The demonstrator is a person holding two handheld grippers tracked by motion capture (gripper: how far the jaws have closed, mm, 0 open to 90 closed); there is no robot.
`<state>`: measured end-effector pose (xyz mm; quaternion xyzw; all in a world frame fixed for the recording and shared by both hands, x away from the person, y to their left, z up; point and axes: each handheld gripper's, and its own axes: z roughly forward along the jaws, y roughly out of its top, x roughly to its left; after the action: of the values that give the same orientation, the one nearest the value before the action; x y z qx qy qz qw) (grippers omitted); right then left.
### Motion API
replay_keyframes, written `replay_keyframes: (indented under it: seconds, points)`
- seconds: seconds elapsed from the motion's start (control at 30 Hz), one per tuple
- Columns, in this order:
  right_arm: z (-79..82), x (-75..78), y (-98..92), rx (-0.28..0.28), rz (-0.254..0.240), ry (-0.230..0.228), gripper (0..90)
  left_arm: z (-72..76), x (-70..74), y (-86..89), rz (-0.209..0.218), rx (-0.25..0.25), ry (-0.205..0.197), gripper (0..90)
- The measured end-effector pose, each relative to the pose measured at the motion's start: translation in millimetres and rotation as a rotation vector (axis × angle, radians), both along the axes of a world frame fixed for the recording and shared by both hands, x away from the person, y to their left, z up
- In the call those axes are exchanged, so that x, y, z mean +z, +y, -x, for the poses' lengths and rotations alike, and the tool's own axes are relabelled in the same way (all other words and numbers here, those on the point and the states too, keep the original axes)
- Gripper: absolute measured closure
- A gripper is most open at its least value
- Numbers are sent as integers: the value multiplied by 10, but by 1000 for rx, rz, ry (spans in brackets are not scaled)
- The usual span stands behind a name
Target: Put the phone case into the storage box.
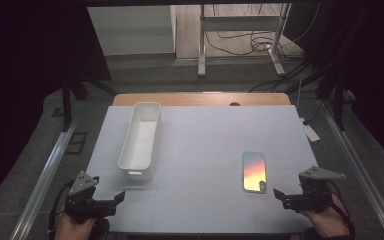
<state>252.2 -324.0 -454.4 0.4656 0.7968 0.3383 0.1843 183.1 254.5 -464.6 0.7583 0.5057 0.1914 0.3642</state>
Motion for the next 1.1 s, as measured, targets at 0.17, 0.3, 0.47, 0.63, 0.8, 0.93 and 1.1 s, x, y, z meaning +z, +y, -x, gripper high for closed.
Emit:
replay_keyframes:
  seconds: [0.17,0.3,0.47,0.63,0.8,0.93,1.1]
  points:
    - [-12,-7,2,0,-4,9,0,7,2,-3,-5,-6,-4,7]
    - [-6,-5,-4,0,-9,6,0,6,0,-25,-19,-19,-6,13]
    - [-2,-5,-6,3,-10,8,0,1,-2,-23,-17,-21,-5,17]
    - [-12,-8,-5,8,-12,16,0,13,0,-18,-15,-19,-9,22]
    - [-19,-7,-2,13,-12,16,0,30,1,-31,-27,-21,-19,22]
    - [-21,-5,3,19,-17,16,0,43,1,-28,-26,-18,-26,23]
    - [-37,-7,20,39,-19,33,0,47,1,-35,-32,-18,-30,24]
